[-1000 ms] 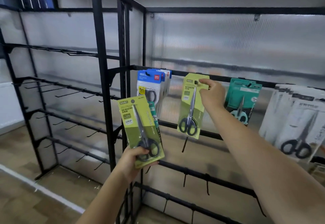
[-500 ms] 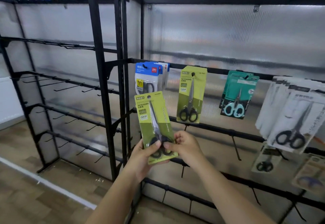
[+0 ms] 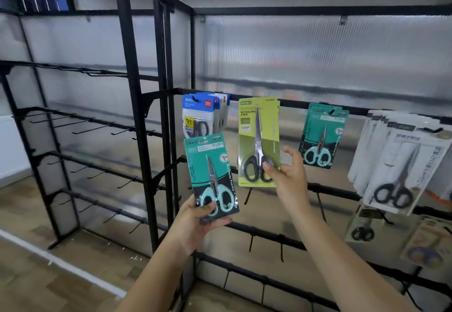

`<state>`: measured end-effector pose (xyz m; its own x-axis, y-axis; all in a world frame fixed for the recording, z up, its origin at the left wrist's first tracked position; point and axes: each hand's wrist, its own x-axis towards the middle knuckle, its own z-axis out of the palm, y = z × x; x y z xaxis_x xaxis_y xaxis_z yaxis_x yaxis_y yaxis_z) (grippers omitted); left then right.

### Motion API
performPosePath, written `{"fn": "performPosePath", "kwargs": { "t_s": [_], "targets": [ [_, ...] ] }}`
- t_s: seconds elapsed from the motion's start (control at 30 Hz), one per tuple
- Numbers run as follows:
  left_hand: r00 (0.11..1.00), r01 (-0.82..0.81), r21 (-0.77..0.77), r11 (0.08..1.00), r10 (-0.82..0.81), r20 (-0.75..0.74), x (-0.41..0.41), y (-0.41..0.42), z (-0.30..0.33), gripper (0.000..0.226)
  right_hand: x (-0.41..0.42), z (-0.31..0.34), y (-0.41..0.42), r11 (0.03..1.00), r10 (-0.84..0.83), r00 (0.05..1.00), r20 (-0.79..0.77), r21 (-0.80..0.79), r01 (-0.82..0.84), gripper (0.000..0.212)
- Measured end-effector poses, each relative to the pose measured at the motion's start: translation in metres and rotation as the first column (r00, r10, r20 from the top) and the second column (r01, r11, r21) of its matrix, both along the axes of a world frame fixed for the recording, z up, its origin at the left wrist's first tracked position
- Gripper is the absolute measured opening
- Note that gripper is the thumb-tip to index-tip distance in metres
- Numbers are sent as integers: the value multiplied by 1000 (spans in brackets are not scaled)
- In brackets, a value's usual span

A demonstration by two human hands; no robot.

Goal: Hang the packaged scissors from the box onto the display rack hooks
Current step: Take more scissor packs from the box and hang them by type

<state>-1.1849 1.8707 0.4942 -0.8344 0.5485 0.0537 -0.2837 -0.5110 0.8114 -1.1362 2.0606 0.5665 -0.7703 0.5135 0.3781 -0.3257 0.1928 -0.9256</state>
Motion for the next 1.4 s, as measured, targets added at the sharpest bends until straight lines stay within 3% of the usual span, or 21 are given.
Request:
{"fn": "performPosePath", "kwargs": {
  "t_s": [0.1, 0.23, 0.37, 0.53, 0.6, 0.73, 0.8, 0.87, 0.93, 1.0, 1.07, 1.13, 1.23, 1.4],
  "targets": [
    [1000, -7, 0, 1000, 7, 18, 3, -3, -1, 47, 4, -7, -2, 998, 4, 1000, -24, 68, -2, 63],
    [999, -17, 7, 1000, 17, 41, 2, -8, -2, 47, 2, -9, -3, 988, -48, 999, 11, 146, 46, 49],
    [998, -24, 24, 999, 23, 51, -1, -12, -3, 49, -6, -6, 1, 986, -74, 996, 53, 153, 65, 50],
    [998, -31, 32, 999, 29, 50, 0, -13, -4, 50, -4, -17, 2, 919, -200, 946, 254, 383, 91, 54],
    [999, -33, 12, 999, 33, 42, 2, -8, -2, 49, 3, -23, -3, 940, -130, 956, 261, 340, 35, 49],
    [999, -36, -78, 996, 34, -23, 7, 18, 8, 42, 17, -27, -15, 955, 205, 931, 303, 146, -257, 58],
    [996, -19, -135, 991, 7, -86, 12, 37, 17, 38, 21, -29, -9, 973, 205, 956, 210, 61, -222, 67],
    [982, -38, -233, 972, -6, -186, 18, 58, 26, 35, 29, -26, 3, 995, 98, 986, 133, 7, -100, 72],
    [907, -165, -414, 895, -27, -421, 20, 78, 35, 29, 37, -22, 21, 999, -27, 994, 102, 33, 24, 74],
    [677, -423, -524, 739, -127, -725, 20, 95, 44, 28, 44, -13, 40, 985, -154, 985, 74, 87, 147, 72],
    [445, -633, -494, 596, -243, -862, 20, 105, 55, 37, 46, 1, 61, 950, -289, 954, 81, 150, 275, 69],
    [294, -734, -425, 530, -315, -902, 19, 115, 65, 41, 42, 18, 80, 909, -382, 918, 106, 223, 352, 65],
    [192, -769, -368, 522, -360, -913, 19, 124, 76, 41, 33, 42, 102, 868, -449, 879, 164, 314, 385, 62],
    [185, -772, -371, 517, -375, -908, 17, 124, 80, 41, 24, 48, 120, 782, -547, 802, 238, 486, 389, 61]
  ]
}}
